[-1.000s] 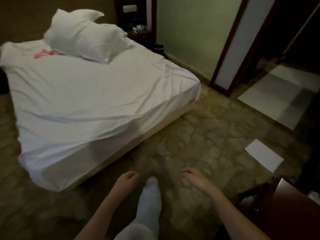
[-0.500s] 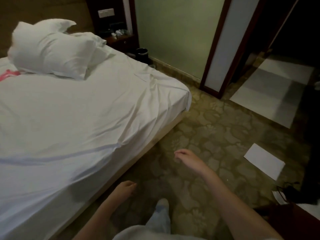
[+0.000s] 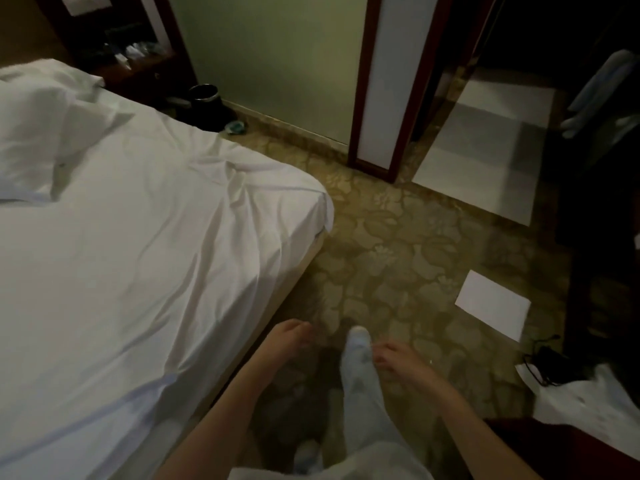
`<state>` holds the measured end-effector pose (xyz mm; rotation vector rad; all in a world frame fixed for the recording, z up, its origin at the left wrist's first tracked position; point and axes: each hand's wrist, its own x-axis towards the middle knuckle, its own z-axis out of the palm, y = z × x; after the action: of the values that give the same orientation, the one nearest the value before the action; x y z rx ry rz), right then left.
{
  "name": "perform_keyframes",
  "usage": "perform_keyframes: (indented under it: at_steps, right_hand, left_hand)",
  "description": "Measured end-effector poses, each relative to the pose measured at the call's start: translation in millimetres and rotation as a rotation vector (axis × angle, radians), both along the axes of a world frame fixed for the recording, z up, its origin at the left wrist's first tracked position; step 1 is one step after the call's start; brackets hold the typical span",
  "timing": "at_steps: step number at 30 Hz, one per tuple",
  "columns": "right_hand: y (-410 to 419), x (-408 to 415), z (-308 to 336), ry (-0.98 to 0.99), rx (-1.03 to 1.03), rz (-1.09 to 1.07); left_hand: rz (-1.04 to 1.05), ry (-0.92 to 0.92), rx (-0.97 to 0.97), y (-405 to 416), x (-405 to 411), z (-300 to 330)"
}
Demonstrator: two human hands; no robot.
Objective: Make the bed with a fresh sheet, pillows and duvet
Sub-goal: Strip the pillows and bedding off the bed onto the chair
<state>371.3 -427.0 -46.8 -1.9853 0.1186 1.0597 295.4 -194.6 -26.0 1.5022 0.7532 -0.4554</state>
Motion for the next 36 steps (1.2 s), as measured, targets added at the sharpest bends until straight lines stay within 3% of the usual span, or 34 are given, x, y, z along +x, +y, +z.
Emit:
perform_keyframes:
  at_steps: [11,14,18,31,36]
  right_hand:
    - [22.1,236.5,-11.1,0.023,0.002,-0.031]
    - [35.2,299.4,-1.7,-0.023,0.031,-0.040]
    - [58.2,370.3,7.4,-0.010,0.077,-0.028]
    - [190.3,639.1,17.0,-0.033,0.147,0.141]
    - [224.9,727.2,22.4,-0.018,0.118,0.158]
  left_hand:
    - [0.022,-0.010,0.052,15.5,238.8,16.8]
    - [0.106,0.080,-0.117,16.6,284.5,23.1]
    - [0.144,0.103,-0.117,23.5,333.6,21.4]
    - [0.318,0.219,0.053,109.6,542.8,-15.4]
    - [0.322,0.165,0.047,148.1,643.8,-5.4]
